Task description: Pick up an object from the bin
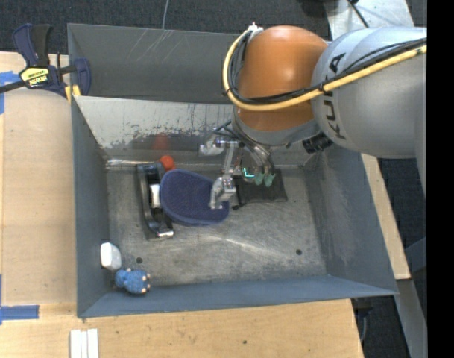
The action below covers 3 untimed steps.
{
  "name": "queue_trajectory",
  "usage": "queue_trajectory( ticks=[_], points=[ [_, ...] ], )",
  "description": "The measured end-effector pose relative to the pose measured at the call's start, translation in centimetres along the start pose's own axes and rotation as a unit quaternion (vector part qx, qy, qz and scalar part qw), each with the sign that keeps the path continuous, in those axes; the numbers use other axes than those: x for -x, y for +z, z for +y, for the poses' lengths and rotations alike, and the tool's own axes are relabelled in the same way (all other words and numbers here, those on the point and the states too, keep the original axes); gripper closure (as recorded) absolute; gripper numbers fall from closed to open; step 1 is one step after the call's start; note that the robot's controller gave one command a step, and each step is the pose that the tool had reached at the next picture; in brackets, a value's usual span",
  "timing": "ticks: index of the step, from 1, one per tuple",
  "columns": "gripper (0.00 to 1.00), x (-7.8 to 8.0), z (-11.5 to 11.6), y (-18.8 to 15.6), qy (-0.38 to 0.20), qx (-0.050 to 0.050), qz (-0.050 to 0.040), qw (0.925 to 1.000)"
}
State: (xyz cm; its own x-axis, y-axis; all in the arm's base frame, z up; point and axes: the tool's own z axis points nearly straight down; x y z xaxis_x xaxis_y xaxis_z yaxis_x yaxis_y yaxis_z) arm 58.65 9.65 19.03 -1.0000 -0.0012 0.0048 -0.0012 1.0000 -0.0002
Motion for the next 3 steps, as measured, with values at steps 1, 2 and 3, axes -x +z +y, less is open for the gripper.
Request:
queue_trajectory(
  ticks=[1,2,3],
  points=[
    [0.00,1.3,-2.4,11.2,0.058,0.004,-0.0017,0.9983],
    [1.00,1.4,-2.4,10.8,0.057,0.003,-0.0025,0.9984],
    [1.00,1.4,2.8,-3.0,0.075,0.002,-0.0082,0.9971]
  ],
)
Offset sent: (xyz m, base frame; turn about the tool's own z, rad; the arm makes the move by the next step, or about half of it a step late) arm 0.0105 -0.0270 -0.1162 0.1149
